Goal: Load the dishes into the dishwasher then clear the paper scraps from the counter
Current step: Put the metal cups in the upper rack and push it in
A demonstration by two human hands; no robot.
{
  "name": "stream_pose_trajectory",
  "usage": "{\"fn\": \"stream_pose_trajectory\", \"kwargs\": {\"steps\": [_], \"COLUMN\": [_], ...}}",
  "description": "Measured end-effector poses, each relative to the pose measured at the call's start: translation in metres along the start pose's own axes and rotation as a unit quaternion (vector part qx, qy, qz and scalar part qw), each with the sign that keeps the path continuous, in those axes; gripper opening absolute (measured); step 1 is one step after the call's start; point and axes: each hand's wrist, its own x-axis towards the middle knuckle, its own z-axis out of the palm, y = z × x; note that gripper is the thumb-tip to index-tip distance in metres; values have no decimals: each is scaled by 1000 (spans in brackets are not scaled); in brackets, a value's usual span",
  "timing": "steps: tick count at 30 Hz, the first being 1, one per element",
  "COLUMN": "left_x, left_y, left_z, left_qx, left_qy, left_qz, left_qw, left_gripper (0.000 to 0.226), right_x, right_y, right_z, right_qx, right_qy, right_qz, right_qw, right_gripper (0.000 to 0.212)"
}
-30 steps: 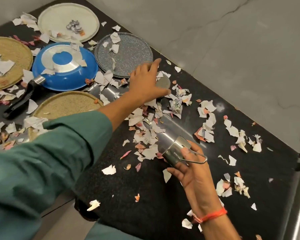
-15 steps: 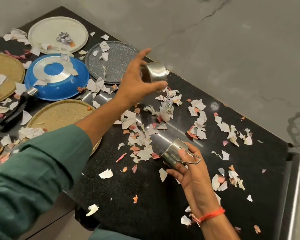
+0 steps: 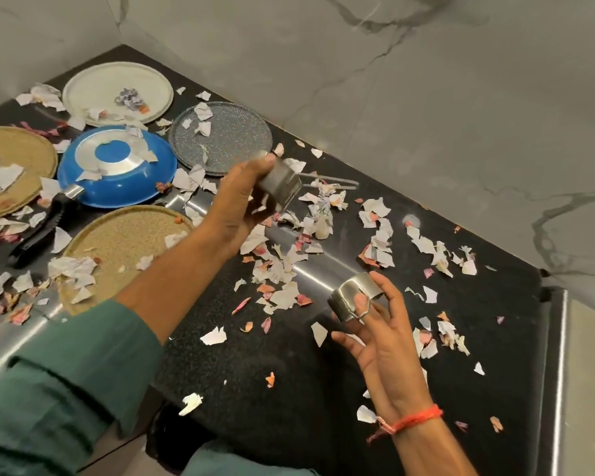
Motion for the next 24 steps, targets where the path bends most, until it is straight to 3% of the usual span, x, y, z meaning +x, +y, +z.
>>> {"fn": "stream_pose_trajectory", "kwargs": {"steps": [2, 6, 13, 18, 24], "left_x": [-15, -41, -76, -112, -153], "left_y": [-4, -18, -40, -51, -70], "left_z": [-1, -2, 22, 55, 85], "left_qx": [35, 92, 153, 182, 207], "left_qy": [-48, -109, -225, -300, -355], "left_qz": [-21, -63, -123, -132, -144], "left_qw": [998, 988, 954, 927, 900], "left_gripper": [52, 78, 89, 95, 86], "right_x": [-6, -15, -32, -56, -96], "right_y": [0, -4, -5, -5, -5], "right_z": [-5, -19, -42, -58, -88], "right_qx": [20, 74, 106, 154, 250], "right_qy": [25, 46, 115, 111, 123], "right_qz": [-4, 8, -5, -17, 21], "right_qw": [999, 996, 988, 982, 960], "right_gripper": [49, 48, 66, 23, 46]}}
